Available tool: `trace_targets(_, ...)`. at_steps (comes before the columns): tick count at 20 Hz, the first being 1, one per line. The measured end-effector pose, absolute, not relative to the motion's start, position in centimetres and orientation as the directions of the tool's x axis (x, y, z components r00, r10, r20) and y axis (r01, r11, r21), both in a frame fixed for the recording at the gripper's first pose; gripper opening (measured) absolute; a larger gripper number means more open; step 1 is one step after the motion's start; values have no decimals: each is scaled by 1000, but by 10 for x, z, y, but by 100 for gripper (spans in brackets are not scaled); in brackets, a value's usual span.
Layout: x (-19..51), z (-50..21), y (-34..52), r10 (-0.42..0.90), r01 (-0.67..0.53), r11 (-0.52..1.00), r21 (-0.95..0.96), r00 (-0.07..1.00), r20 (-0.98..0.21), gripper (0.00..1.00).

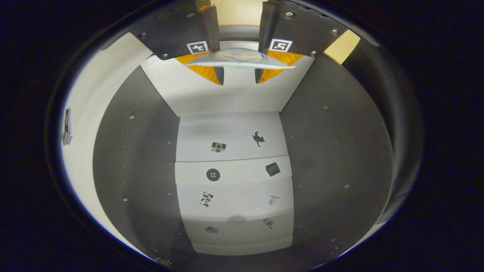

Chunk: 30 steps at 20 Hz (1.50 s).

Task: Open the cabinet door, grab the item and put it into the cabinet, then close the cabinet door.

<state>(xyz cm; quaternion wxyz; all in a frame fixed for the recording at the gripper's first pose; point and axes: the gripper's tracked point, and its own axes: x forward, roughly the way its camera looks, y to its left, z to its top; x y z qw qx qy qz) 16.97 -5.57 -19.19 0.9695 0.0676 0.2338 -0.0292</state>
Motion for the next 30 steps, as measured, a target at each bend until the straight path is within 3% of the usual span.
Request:
trace_targets(11, 189, -240, -56, 21, 78, 991, 110, 714, -700, 44)
trace_targets(17, 193, -246, -57, 5, 89, 991, 95, 702, -712, 45)
trace_targets(20, 196, -242, -54, 15, 86, 990, 111, 720, -694, 56)
trace_targets(21, 197, -239, -55, 18, 87, 989, 117, 727, -686, 67)
trace_targets(22, 197, -237, -55, 14, 91, 989, 119, 733, -680, 71)
trace_targets(28, 197, -201, -60, -3, 95, 986, 135, 829, -560, 79)
trace_targets(30, 194, -185, -61, -10, 89, 987, 133, 866, -500, 92)
